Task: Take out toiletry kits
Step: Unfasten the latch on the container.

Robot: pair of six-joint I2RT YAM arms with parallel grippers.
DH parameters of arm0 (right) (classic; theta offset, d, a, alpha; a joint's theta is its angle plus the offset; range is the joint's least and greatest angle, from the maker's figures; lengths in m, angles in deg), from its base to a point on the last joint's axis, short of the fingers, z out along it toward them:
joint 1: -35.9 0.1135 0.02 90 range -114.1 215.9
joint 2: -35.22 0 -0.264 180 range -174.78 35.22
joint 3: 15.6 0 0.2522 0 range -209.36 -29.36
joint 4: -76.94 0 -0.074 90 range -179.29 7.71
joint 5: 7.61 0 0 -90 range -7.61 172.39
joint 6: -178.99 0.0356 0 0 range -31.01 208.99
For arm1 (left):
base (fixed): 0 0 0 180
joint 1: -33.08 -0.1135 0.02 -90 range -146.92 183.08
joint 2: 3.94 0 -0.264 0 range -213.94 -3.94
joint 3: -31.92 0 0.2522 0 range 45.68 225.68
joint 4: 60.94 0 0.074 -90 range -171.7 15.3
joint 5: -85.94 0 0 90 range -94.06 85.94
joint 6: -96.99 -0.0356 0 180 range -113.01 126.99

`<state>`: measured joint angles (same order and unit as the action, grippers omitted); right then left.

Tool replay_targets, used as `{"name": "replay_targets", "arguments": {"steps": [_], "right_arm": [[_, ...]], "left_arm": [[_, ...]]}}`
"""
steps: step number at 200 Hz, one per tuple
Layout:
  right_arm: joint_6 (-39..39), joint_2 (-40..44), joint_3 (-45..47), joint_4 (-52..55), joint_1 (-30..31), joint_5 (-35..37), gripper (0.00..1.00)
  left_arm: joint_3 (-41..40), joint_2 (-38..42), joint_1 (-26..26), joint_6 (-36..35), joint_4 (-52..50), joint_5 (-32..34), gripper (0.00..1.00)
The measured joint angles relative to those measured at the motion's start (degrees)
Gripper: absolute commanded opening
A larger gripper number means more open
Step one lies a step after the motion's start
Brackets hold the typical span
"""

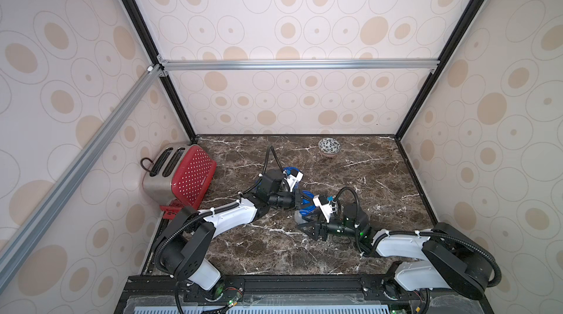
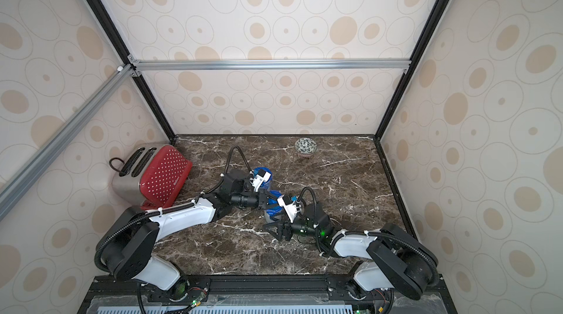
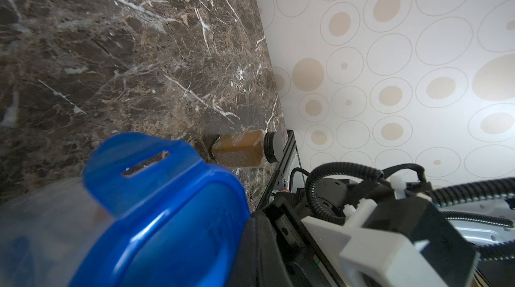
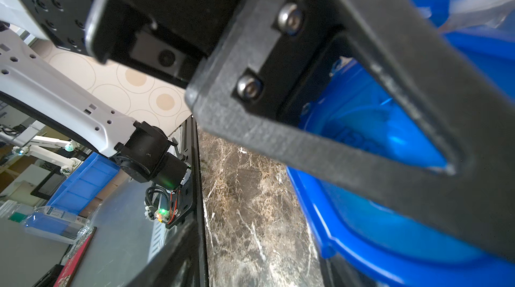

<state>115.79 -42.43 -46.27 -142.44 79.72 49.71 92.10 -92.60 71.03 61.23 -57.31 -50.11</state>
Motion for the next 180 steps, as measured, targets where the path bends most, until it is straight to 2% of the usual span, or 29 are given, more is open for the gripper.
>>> {"name": "replay_targets", "arguments": {"steps": [97, 126, 146, 180], "right_arm": [[-3.2, -1.3, -0.8, -4.1, 0.3, -3.9, 0.70], [-4.4, -1.2, -1.2, -3.1, 0.3, -5.2, 0.74], [-5.7, -0.2, -2.0, 0.0, 0.3, -6.0, 0.78], [-9.3, 4.4, -4.7, 11.6, 0.3, -6.9, 0.83]], "left_arm": [[-0.4, -0.7, -0.3, 0.0, 1.9, -1.2, 0.02], [-0.4, -0.7, -0.4, 0.0, 2.0, -1.2, 0.02], [-0.4, -0.5, -0.5, 0.0, 1.7, -1.2, 0.04], [1.4, 0.5, -0.5, -0.3, -2.8, -0.1, 0.08]]}}
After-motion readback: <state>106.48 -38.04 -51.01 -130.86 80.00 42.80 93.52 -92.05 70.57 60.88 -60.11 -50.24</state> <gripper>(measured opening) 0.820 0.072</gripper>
